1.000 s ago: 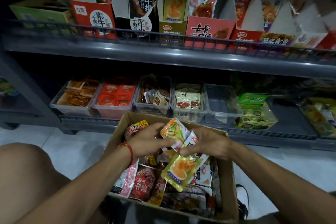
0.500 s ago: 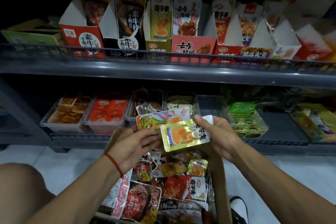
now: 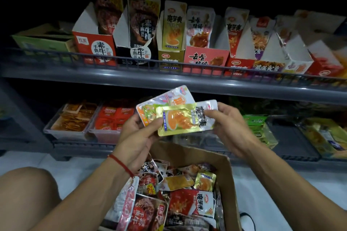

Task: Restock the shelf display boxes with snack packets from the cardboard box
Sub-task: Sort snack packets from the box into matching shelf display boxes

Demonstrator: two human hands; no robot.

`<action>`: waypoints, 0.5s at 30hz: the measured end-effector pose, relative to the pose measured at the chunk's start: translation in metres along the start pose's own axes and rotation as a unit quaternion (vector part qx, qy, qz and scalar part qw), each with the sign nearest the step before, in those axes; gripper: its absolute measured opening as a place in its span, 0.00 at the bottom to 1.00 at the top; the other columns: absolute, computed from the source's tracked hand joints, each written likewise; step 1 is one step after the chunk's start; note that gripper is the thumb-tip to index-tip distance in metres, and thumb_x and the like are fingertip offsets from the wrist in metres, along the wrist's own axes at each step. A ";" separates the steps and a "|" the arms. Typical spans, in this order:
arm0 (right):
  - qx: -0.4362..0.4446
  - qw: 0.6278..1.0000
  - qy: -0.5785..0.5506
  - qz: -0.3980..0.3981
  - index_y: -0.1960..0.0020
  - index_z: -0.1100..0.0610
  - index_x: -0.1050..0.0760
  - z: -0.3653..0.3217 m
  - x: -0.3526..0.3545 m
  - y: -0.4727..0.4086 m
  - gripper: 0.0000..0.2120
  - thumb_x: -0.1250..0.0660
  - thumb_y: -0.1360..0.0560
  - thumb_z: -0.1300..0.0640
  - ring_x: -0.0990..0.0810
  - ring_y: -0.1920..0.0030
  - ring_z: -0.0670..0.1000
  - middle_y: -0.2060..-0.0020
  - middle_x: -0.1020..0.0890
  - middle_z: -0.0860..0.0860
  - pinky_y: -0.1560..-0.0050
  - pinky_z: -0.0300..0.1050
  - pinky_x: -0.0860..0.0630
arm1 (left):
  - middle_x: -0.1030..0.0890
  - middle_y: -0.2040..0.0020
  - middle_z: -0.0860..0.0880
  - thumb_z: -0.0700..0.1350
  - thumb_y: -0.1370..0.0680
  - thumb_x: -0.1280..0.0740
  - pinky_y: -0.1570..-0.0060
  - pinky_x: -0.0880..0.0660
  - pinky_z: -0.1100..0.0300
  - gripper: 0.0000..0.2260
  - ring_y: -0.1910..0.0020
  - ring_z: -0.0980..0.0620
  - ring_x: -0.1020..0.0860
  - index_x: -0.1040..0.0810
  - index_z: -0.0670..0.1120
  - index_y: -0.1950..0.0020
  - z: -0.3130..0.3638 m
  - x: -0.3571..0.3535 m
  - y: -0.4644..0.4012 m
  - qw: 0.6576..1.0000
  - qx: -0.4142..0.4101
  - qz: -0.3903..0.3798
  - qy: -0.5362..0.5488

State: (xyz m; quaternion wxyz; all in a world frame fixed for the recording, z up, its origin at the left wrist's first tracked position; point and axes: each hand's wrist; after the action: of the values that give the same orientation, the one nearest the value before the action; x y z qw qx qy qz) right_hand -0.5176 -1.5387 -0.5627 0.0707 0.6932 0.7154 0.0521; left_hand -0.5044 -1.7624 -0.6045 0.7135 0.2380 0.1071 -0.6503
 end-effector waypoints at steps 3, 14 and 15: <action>0.056 0.995 0.078 0.006 0.40 0.61 0.20 -0.017 0.002 0.002 0.10 0.30 0.22 0.64 0.13 0.49 0.56 0.50 0.12 0.54 0.53 0.49 0.17 | 0.17 0.39 0.37 0.33 0.25 0.30 0.43 0.19 0.42 0.19 0.41 0.39 0.17 0.24 0.38 0.34 0.019 0.002 0.001 0.999 -0.029 0.006 0.018; 0.383 0.837 0.353 0.168 0.40 0.50 0.21 -0.196 -0.029 -0.081 0.11 0.29 0.21 0.52 0.18 0.53 0.34 0.49 0.17 0.41 0.56 0.28 0.22 | 0.14 0.46 0.40 0.35 0.20 0.33 0.53 0.16 0.59 0.17 0.55 0.47 0.13 0.26 0.38 0.31 0.081 0.030 -0.008 0.986 -0.100 0.043 0.125; 0.381 0.824 0.381 0.176 0.39 0.49 0.21 -0.207 -0.034 -0.093 0.11 0.29 0.21 0.52 0.20 0.54 0.32 0.49 0.18 0.40 0.57 0.25 0.24 | 0.14 0.46 0.40 0.35 0.20 0.33 0.53 0.16 0.59 0.17 0.54 0.47 0.13 0.26 0.38 0.31 0.085 0.032 -0.009 0.985 -0.102 0.043 0.129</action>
State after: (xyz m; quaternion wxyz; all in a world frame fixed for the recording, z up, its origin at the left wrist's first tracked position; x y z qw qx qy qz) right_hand -0.6441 -1.5710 -0.3737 -0.4878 0.7041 0.5138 0.0470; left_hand -0.5222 -1.8316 -0.5480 0.7415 0.2504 0.2537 -0.5684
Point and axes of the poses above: each hand's wrist, its own y-axis away from the middle knuckle, its own x-axis out of the back of the hand, z = x × y
